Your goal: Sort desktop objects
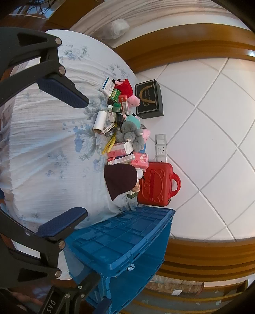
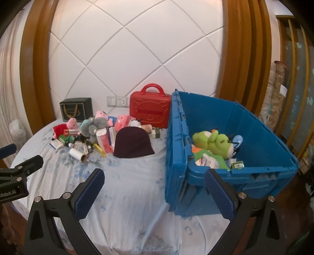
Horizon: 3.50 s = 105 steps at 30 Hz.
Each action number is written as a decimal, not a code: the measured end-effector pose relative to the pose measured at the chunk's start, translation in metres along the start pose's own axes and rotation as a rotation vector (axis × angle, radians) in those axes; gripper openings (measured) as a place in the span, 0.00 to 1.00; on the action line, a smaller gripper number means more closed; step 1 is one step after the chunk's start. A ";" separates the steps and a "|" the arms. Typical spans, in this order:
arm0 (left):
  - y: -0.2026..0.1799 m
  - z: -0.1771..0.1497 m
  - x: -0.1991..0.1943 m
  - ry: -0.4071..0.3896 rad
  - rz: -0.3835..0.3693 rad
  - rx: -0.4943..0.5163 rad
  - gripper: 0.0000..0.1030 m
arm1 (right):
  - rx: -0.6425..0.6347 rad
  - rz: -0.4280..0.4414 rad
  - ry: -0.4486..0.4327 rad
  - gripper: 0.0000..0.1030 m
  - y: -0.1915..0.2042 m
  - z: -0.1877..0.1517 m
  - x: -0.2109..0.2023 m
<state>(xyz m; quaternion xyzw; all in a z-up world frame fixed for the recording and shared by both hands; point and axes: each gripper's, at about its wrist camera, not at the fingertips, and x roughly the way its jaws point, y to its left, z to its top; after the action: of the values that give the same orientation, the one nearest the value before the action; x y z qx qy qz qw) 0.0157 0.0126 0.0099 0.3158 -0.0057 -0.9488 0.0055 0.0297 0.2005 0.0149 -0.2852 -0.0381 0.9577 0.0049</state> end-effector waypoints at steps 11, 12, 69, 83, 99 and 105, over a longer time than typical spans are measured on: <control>0.012 -0.005 -0.004 0.000 -0.024 0.009 1.00 | 0.007 -0.024 0.005 1.00 0.010 -0.003 -0.005; 0.013 -0.006 -0.004 -0.001 -0.025 0.010 1.00 | 0.008 -0.026 0.006 1.00 0.010 -0.004 -0.005; 0.250 -0.051 0.408 0.572 0.291 -0.181 0.98 | -0.187 0.392 0.508 1.00 0.254 0.010 0.439; 0.228 -0.012 0.440 0.501 0.030 -0.224 0.91 | -0.165 0.451 0.602 0.46 0.296 0.007 0.485; 0.232 0.005 0.456 0.507 0.007 -0.152 0.92 | -0.251 0.491 0.643 0.32 0.329 -0.008 0.512; 0.202 -0.005 0.483 0.602 -0.064 -0.160 0.68 | -0.233 0.478 0.689 0.23 0.287 -0.021 0.501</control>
<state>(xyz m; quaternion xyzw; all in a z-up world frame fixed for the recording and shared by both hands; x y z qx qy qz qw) -0.3665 -0.1964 -0.2812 0.5811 0.0810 -0.8098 0.0020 -0.3746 -0.0684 -0.2981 -0.5876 -0.0750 0.7700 -0.2369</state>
